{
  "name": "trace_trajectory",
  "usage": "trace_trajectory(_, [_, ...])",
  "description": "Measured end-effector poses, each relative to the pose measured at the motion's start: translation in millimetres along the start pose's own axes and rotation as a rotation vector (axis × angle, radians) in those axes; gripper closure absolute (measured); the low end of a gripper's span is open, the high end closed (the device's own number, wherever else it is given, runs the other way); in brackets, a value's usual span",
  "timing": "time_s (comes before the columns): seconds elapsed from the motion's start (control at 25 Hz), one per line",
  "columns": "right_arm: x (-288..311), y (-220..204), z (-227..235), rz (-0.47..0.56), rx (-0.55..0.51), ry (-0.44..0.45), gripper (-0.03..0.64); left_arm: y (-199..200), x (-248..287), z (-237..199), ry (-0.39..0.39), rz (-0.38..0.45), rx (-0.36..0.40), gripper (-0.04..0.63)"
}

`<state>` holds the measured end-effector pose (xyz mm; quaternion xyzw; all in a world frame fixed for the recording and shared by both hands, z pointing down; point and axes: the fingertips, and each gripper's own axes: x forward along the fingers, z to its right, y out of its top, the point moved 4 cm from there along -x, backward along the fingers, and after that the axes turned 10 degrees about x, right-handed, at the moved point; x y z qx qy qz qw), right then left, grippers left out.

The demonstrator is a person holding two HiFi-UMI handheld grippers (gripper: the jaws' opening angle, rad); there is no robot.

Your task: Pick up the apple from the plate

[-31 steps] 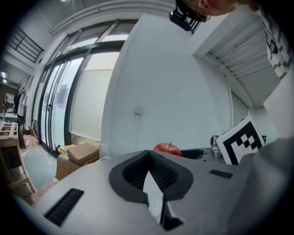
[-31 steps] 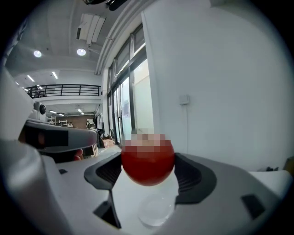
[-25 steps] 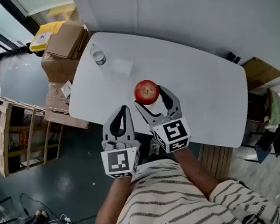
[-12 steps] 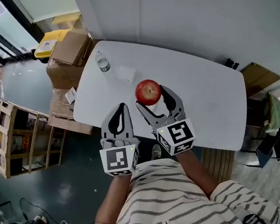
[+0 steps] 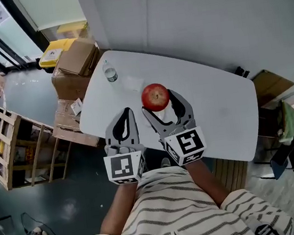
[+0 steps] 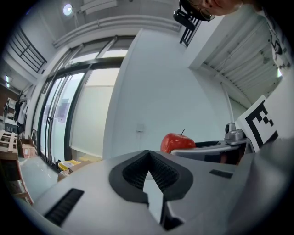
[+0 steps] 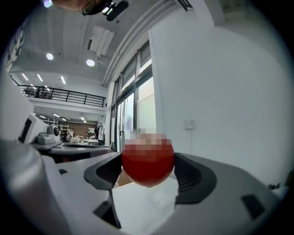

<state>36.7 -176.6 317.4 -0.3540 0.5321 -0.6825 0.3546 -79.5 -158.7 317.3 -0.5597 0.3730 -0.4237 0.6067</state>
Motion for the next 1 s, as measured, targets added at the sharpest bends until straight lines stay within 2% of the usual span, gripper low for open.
trace_trajectory(0.64, [0.9,13.2,-6.8,0.033,-0.035,0.004,0.258,11.5,-3.4,-4.1,0.019,0.036,0.014,0.592])
trace_trajectory(0.84, [0.5,13.0,-7.9,0.035,-0.031,0.005,0.258,16.3,-4.6,-5.1,0.019,0.037,-0.015,0.592])
trace_trajectory(1.0, [0.0,13.1,-8.7,0.042,-0.029,0.005,0.258,18.2,-5.1,-3.9,0.015,0.04,-0.008,0.592])
